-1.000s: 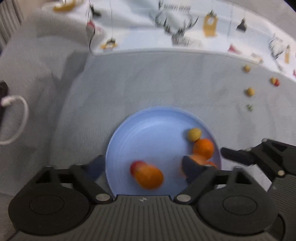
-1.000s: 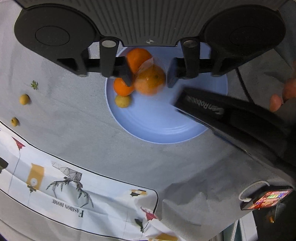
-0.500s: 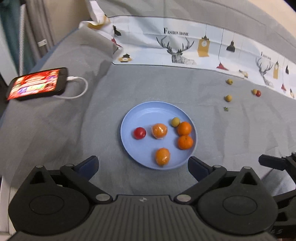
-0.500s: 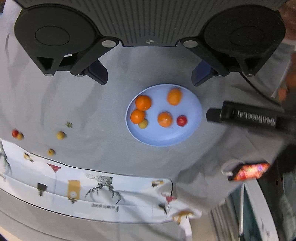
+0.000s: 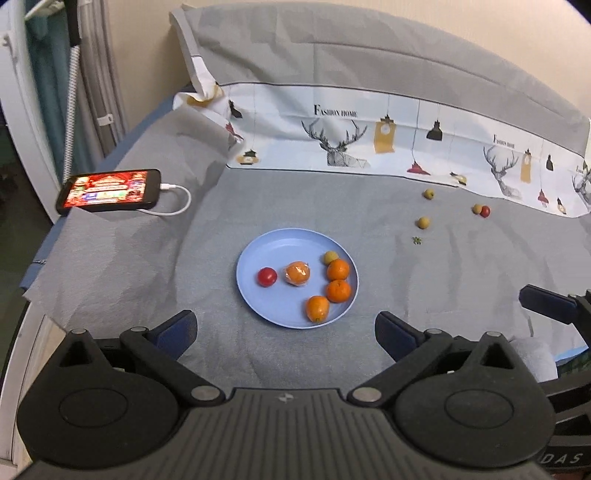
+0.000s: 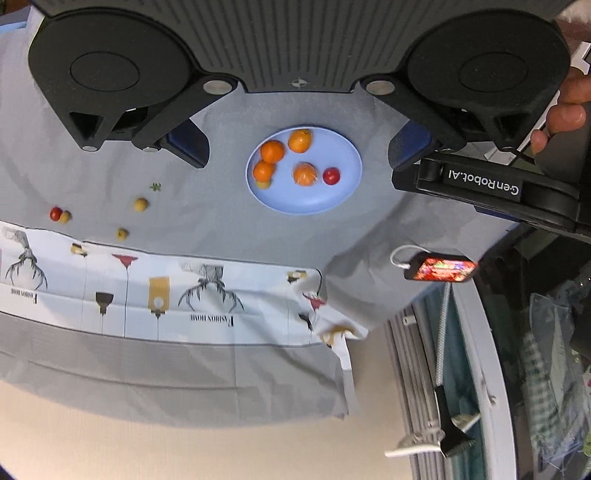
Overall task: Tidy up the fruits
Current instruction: 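Lift both tools away from the plate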
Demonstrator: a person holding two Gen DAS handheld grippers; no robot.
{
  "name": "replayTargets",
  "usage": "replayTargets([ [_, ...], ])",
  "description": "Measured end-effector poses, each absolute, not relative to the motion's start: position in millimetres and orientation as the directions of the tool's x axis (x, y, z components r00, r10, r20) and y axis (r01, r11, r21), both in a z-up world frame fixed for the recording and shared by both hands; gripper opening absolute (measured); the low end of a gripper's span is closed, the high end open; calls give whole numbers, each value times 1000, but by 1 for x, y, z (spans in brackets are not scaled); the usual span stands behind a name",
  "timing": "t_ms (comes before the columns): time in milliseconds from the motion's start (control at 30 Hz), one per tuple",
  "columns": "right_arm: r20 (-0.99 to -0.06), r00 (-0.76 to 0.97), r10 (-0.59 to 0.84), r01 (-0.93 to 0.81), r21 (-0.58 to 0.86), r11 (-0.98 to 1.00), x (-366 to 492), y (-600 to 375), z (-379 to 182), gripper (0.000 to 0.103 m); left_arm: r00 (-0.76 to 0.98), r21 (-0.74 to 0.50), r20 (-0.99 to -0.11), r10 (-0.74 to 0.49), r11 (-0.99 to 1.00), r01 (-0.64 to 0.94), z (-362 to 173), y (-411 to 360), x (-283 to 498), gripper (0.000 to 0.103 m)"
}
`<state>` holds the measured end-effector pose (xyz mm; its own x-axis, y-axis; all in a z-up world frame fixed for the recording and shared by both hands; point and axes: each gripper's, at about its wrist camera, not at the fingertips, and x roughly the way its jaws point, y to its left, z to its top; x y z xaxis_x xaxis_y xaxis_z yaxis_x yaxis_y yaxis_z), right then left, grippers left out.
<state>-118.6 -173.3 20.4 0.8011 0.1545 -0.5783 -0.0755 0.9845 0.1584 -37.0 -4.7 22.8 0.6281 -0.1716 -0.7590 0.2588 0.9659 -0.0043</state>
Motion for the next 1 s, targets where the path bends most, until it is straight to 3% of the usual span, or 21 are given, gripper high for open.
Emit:
replayTargets([
  [1000, -528, 839, 132, -55, 158, 986, -148, -172, 29, 102, 675, 11, -716, -177, 964, 264, 40, 0, -65, 103],
])
